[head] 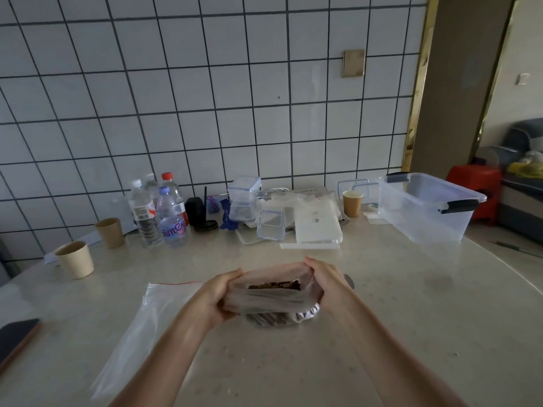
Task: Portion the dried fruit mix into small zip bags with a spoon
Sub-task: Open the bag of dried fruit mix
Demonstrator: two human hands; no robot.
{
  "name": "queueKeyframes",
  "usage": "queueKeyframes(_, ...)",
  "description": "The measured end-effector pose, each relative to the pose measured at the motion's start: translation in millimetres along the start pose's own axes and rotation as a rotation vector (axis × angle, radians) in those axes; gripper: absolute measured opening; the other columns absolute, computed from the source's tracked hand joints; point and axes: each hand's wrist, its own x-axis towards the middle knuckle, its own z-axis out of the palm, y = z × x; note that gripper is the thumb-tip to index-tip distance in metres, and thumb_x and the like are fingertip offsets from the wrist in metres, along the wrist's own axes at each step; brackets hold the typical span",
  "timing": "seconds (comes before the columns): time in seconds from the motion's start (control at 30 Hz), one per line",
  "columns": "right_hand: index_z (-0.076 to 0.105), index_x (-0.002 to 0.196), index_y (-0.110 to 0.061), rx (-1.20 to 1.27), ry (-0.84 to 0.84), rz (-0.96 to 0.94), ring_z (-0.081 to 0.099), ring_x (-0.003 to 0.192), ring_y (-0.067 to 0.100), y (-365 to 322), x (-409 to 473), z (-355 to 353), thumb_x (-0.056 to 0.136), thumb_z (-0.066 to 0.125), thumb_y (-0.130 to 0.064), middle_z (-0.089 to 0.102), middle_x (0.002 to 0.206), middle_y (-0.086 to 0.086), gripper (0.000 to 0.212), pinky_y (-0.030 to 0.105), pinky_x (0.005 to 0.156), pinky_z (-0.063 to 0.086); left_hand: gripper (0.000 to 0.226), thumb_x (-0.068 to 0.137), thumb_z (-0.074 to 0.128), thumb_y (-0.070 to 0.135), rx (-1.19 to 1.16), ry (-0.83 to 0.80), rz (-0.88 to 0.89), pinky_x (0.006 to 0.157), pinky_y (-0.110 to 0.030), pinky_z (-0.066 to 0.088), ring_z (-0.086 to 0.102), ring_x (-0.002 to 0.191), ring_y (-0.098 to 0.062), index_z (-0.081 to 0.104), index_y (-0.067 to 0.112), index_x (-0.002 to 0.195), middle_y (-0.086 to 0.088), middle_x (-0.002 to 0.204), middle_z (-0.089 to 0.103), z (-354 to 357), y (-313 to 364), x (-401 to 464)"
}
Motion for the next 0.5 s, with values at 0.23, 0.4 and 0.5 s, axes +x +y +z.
queueKeyframes(0.23,0.066,0.115,-0.005,-0.159,-0.057,-0.002,0.071,0.091,0.029,0.3,2.8,-11.7,0.091,0.073,-0.041,0.074,0.1,0.014,0.043,0.044,0.092,0.059,0.042,0.092,0.072,0.05,0.111,0.065,0.144,0.079,-0.037,0.058,0.07,0.09,-0.03,0.073,0.013,0.112,-0.013,0.103,0.076,-6.4,-7.4,-2.3)
queueKeyframes(0.4,0.07,0.09,0.001,-0.611,0.016,-0.189,0.072,0.063,0.021,0.4,-22.6,-31.9,0.085,0.073,-0.047,0.074,0.078,0.013,0.048,0.03,0.052,0.057,0.055,0.087,0.07,0.067,0.595,0.27,0.367,0.081,-0.044,0.062,0.074,0.089,-0.027,0.065,0.015,0.103,-0.007,0.098,0.073,-23.8,-17.9,-24.6)
queueKeyframes(0.5,0.071,0.087,0.004,-0.683,0.003,-0.19,0.067,0.046,0.018,4.0,-33.7,-35.3,0.091,0.068,-0.041,0.076,0.078,0.015,0.045,0.024,0.043,0.047,0.056,0.09,0.066,0.066,0.696,0.269,0.355,0.061,-0.032,0.059,0.076,0.075,-0.024,0.068,0.01,0.093,-0.006,0.083,0.076,-23.2,-20.1,-35.0)
